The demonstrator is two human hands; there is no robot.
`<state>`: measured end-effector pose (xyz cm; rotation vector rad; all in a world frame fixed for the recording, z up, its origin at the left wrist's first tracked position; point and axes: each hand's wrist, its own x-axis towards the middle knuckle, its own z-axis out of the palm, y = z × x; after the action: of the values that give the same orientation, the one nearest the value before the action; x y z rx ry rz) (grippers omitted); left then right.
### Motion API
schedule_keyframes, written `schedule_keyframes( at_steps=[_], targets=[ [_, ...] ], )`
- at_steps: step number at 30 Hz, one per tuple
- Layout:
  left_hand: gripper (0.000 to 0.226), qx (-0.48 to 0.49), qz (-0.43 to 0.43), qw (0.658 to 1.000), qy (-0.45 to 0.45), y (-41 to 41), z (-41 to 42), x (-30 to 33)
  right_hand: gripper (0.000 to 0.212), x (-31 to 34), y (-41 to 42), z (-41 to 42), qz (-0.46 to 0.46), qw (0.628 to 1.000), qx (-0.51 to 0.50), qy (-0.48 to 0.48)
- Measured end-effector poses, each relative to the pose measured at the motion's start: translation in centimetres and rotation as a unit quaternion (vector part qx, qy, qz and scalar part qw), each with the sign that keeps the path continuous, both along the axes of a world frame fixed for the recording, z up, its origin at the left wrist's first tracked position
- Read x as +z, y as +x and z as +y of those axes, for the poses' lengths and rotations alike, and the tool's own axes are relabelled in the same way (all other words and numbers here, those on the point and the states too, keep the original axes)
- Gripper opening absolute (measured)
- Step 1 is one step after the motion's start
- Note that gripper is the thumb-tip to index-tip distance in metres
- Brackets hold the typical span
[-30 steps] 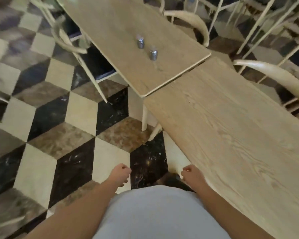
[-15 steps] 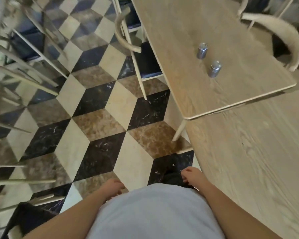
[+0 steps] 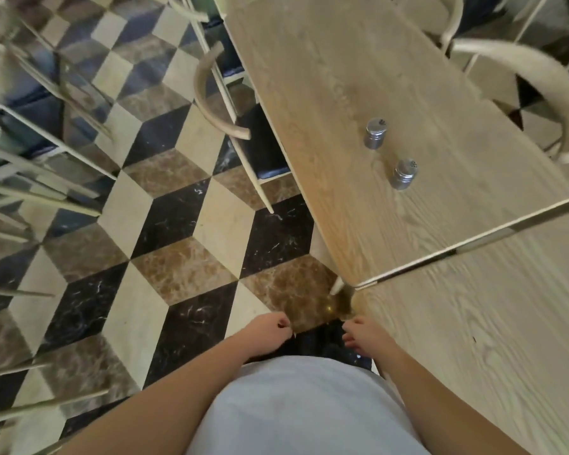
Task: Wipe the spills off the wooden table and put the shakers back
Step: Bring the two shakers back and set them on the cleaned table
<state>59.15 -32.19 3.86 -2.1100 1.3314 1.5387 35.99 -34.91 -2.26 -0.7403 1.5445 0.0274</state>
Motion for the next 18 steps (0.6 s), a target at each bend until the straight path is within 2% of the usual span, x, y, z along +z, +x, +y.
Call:
schedule_keyframes(
  at_steps=[3,8,12,15,18],
  targets=[
    [0.025,-0.040,0.003,0.999,0.018,1.2,-2.6,-0.8,0.012,-0.3,0.8,-1.6,0.004,1.000,-0.015,0.008],
    [0.011,0.006,-0.005,0.998,0.068,7.1,-7.6,-3.0,0.008,-0.5,2.5,-4.1,0.015,0.995,-0.065,0.079],
    [0.015,0.079,0.009,0.996,0.034,11.8,-16.3,-3.5,0.007,-1.0,5.0,-6.6,0.037,0.980,-0.174,0.094],
    [0.016,0.054,-0.001,0.999,0.003,15.1,-22.5,-2.4,0.009,-0.7,7.5,-8.1,0.039,0.955,-0.280,0.093],
    [0.016,0.056,0.012,0.998,0.014,17.4,-27.6,-1.7,0.013,-0.3,9.5,-10.1,0.055,0.926,-0.370,0.045]
  ],
)
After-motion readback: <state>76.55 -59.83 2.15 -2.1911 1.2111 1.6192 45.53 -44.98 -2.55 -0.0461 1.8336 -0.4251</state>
